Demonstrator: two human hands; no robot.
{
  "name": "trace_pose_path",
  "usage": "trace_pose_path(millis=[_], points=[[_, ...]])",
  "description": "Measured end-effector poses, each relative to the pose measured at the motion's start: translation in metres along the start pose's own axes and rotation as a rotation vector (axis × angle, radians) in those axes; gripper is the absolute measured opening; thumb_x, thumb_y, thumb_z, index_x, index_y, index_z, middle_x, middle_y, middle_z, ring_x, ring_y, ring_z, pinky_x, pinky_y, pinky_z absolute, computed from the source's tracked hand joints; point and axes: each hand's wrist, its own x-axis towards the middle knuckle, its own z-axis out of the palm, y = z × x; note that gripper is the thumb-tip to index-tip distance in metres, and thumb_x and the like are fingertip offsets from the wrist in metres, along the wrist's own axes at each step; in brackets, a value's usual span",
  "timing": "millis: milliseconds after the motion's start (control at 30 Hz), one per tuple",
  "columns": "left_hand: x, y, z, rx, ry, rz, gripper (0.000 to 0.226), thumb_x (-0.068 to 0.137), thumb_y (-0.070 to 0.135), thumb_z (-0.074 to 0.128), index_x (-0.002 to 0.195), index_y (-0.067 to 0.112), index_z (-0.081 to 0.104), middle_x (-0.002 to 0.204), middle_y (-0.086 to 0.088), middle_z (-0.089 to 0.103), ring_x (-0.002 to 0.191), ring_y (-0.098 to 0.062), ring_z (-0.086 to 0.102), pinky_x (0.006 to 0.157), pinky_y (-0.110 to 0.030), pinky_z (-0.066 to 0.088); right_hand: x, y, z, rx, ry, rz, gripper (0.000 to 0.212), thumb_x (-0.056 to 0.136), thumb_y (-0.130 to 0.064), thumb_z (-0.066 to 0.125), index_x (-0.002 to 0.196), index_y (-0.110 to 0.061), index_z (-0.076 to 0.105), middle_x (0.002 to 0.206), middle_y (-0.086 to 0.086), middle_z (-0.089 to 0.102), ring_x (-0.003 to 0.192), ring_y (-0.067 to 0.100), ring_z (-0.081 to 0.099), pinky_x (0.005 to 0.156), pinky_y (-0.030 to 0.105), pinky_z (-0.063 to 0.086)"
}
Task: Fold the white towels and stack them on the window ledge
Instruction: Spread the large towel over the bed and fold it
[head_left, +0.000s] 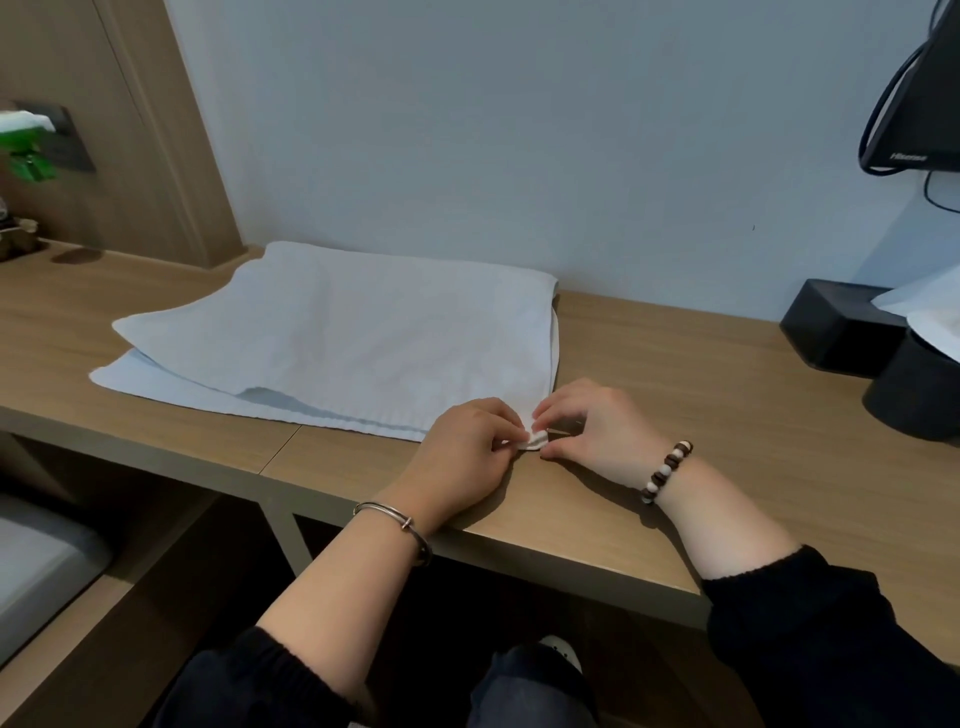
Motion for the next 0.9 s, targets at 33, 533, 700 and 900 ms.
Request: trace_pose_path(millis=[33,533,700,900], points=[[-0.002,-0.003,-0.002,0.019,0.014,0.003,0.019,0.091,0.014,0.06,0.103,0.015,0.075,0.107,0.005,0.066,0.094,-0.009,0.057,0.084,-0.02,0.045,0.0,-0.001,0.0,-0.011,0.009,-0.001,0.021,0.078,-0.023,0.076,0.099,-0.021,0.074,0.109,-0.008,0.066,0.105,0.004,0.05,0.095,0.028,0.044],[-0.01,-0.047,-0.03,0.392,0.164,0.042,0.011,0.072,0.023,0.077,0.069,0.015,0.07,0.078,-0.002,0.066,0.074,-0.028,0.058,0.06,-0.036,0.047,0.002,-0.027,-0.005,-0.781,-0.018,0.14,0.02,0.09,-0.01,0.045,0.092,-0.023,0.06,0.097,-0.004,0.063,0.098,0.018,0.053,0.096,0.03,0.03],[-0.015,-0.068,-0.055,0.529,0.018,0.004,0.024,0.093,0.033,0.055,0.078,0.014,0.059,0.085,-0.001,0.06,0.083,-0.022,0.053,0.067,-0.034,0.043,0.009,-0.037,0.003,-0.865,-0.019,0.186,0.033,0.091,-0.008,0.041,0.062,-0.022,0.038,0.065,-0.005,0.046,0.078,0.019,0.051,0.103,0.034,0.027],[-0.016,-0.087,-0.078,0.684,-0.086,0.264,0.012,0.076,0.011,0.061,0.064,0.01,0.059,0.06,-0.005,0.056,0.048,-0.027,0.054,0.038,-0.028,0.04,0.008,-0.03,0.003,-0.782,0.002,0.236,0.023,0.093,-0.014,0.044,0.072,-0.023,0.048,0.069,-0.006,0.052,0.072,0.016,0.05,0.104,0.033,0.027]])
